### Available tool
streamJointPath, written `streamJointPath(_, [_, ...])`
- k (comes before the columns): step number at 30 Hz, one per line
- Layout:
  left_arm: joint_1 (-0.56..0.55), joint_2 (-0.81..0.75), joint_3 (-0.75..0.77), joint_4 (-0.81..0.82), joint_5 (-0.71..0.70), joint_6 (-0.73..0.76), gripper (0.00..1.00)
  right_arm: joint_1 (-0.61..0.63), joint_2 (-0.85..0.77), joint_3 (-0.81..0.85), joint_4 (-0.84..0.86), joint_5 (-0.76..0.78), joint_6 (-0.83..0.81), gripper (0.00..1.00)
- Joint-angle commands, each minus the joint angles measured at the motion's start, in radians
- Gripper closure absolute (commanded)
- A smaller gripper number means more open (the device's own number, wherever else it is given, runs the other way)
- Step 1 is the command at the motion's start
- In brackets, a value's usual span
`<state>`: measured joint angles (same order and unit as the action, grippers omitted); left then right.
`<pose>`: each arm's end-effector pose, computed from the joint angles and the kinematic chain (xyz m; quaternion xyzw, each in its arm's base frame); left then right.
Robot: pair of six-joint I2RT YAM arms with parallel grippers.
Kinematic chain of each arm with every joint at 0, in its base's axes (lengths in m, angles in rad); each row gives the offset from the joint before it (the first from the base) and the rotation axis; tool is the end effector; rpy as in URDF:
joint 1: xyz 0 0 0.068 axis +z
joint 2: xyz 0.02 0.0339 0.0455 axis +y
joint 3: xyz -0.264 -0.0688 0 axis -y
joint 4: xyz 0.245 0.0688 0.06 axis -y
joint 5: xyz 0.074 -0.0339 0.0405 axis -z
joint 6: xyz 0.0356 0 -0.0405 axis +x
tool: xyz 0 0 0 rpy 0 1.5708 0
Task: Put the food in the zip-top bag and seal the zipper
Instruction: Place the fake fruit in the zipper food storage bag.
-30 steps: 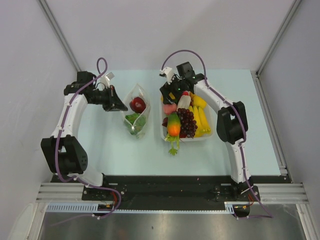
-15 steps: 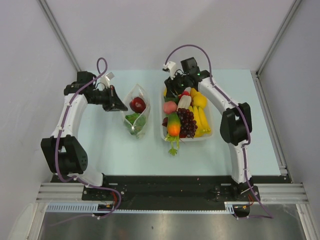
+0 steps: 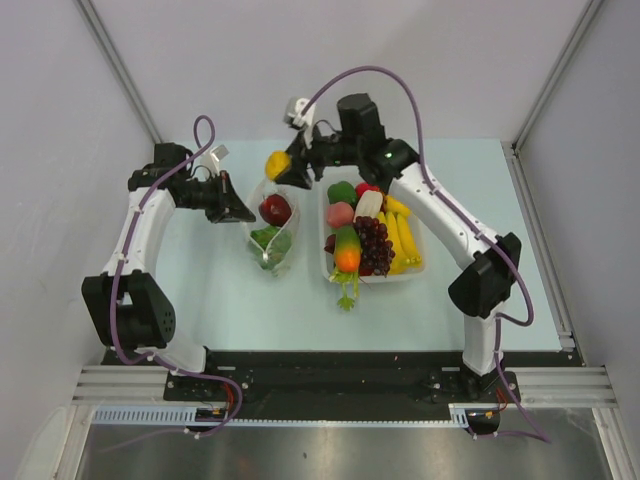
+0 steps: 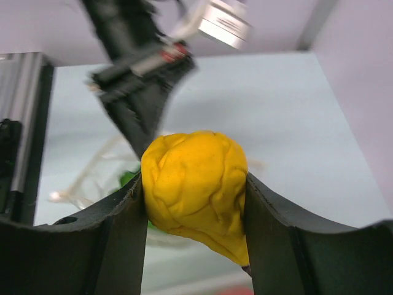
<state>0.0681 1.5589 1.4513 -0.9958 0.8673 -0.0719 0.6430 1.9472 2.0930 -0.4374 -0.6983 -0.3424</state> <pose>0.3117 -0.0059 0.3242 0.0353 0.8874 -0.4092 0.2094 0.3446 0.2868 0.4249 -0.5365 0.5677 0.3554 0.5134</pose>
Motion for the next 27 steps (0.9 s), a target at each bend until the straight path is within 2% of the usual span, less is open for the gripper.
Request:
streamJointPath(1, [0.004,-0.045,-0.005,0.026,0.016,-0.003,1.0,0.087,0.001,-0.008,0.098,-0.075,-0.043,0.68])
streamJointPath(5, [0.004,-0.045,0.0,0.025,0.018,-0.006,1.0,0.125,0.042,-0.054,0.178,-0.098,-0.04,0.67])
streamJointPath(12, [0.004,-0.059,0.0,0.019,0.009,-0.003,1.0,0.101,0.098,-0.083,0.16,-0.089,-0.063,0.66])
streamJointPath(15, [0.004,-0.063,-0.006,0.019,0.007,-0.002,1.0,0.09,0.102,-0.116,0.169,-0.081,-0.064,0.36])
streamJointPath(16, [0.004,-0.063,-0.008,0.019,0.007,-0.003,1.0,0.09,0.104,-0.108,0.163,-0.075,-0.06,0.18])
streamJointPath(19, [0.002,-0.062,-0.006,0.019,0.007,-0.002,1.0,0.09,0.082,-0.093,0.166,-0.053,-0.017,0.02])
streamJointPath(24, [0.004,-0.06,-0.003,0.017,0.004,-0.002,1.0,0.061,0.0,-0.082,0.155,-0.04,0.089,0.0])
streamJointPath(27, [0.004,-0.066,-0.002,0.016,0.001,0.003,1.0,0.012,-0.049,-0.099,0.083,-0.015,0.143,0.0])
